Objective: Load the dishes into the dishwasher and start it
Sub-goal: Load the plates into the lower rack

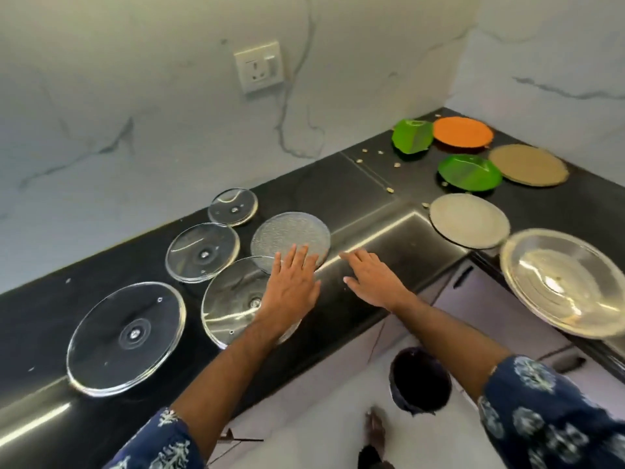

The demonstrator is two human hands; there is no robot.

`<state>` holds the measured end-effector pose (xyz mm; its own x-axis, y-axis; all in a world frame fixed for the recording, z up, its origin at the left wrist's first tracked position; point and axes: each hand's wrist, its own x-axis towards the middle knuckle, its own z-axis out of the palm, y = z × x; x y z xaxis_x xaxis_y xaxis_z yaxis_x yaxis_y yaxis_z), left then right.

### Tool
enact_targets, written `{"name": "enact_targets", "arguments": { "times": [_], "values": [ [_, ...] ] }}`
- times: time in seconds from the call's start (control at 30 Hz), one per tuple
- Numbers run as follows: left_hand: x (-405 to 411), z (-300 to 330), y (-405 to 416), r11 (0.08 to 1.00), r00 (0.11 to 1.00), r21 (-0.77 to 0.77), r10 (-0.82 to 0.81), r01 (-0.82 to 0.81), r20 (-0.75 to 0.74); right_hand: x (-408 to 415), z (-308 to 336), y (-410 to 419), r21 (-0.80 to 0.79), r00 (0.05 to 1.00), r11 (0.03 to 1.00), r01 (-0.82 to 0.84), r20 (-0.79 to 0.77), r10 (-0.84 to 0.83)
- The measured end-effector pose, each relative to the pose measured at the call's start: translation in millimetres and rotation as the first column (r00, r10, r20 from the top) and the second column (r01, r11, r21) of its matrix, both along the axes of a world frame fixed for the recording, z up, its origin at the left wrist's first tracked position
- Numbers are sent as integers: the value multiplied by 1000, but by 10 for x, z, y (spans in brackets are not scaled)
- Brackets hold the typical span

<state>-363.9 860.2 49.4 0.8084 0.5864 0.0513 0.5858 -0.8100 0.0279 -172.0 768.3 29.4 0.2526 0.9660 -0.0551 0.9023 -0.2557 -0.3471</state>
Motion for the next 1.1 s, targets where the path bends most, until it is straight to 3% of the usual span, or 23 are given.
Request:
{"name": "enact_targets", "arguments": {
  "times": [0.1,0.2,0.3,0.43,0.53,0.63,0.7,0.83,0.93,1.0,1.1],
  "values": [
    [-106,-103,249,994,993,10,107,-106,-42,37,-125,551,-62,996,994,-84,-11,84],
    [-145,-177,408,983,981,-26,178,-180,-79,130,-263,893,-188,977,967,-172,95,193],
    [-100,-202,499,973,971,-40,226,-229,-76,299,-387,974,-224,972,963,-150,147,185],
    [55,-237,616,969,966,-44,240,-245,-91,639,-448,790,-51,987,999,0,162,8],
    [307,-246,685,972,973,-77,215,-221,-82,986,-467,491,-18,983,983,182,17,-181],
    [672,-316,687,972,982,-158,159,-173,-101,1273,-439,161,-30,893,915,403,-209,-400],
    [884,-375,656,962,983,-223,129,-157,-133,1391,-405,12,-66,833,867,494,-250,-493],
    [1234,-458,516,969,976,-242,1,-55,-219,1462,-412,-360,-159,650,734,661,-367,-665],
    [1362,-543,404,969,976,-245,-94,44,-195,1288,-493,-681,-182,512,640,746,-458,-727],
    [1401,-615,304,959,975,-261,-157,113,-154,1088,-504,-879,-219,296,537,815,-638,-710],
    [1404,-695,180,939,964,-270,-248,215,-94,762,-514,-1168,-412,-123,407,815,-810,-573]
  ]
}}
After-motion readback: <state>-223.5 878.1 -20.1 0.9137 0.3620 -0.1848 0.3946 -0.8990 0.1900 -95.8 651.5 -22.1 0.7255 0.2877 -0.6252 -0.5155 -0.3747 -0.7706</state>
